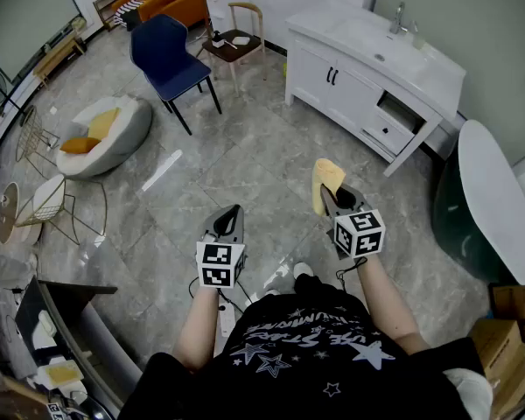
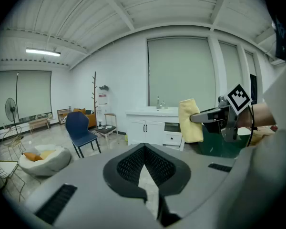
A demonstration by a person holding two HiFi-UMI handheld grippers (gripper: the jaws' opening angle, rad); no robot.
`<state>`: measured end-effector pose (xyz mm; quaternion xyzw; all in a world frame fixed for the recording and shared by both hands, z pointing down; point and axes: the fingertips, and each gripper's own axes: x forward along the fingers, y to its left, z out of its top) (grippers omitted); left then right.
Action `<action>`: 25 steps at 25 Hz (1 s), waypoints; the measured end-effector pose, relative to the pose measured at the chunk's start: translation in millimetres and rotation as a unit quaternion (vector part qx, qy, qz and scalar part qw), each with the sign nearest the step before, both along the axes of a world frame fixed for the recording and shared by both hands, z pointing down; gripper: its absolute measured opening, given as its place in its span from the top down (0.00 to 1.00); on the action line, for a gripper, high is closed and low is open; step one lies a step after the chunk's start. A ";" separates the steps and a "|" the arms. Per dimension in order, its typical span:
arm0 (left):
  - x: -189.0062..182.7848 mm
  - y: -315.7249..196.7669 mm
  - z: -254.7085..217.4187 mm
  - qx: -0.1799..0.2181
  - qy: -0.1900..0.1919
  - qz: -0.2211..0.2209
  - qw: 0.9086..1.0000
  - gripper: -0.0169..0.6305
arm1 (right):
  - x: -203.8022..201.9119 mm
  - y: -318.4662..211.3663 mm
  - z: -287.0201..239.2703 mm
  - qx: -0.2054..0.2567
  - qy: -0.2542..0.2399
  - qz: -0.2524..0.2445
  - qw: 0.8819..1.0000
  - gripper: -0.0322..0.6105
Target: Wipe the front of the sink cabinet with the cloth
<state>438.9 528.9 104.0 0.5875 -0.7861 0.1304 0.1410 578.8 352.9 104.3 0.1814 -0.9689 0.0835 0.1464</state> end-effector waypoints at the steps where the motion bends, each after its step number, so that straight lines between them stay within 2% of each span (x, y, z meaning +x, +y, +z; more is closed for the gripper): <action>1: -2.3 1.3 -0.8 0.003 -0.002 -0.003 1.000 0.95 | -1.2 1.9 0.2 0.000 0.000 0.000 1.000 0.86; 4: -8.0 6.9 -1.7 0.011 0.001 -0.015 1.000 0.95 | -3.7 8.7 3.4 -0.003 0.003 0.001 1.000 0.86; 12: -6.6 40.6 14.8 0.011 0.048 -0.037 0.998 0.95 | -5.5 34.3 22.2 -0.021 0.006 0.003 1.000 0.86; 18: -25.8 43.1 8.6 0.011 0.019 -0.033 0.999 0.95 | -18.2 24.8 28.8 -0.035 -0.006 0.019 0.999 0.86; 25: -66.0 19.3 16.1 0.005 0.020 -0.049 0.999 0.95 | -66.7 -18.0 42.5 -0.049 -0.017 0.016 0.999 0.86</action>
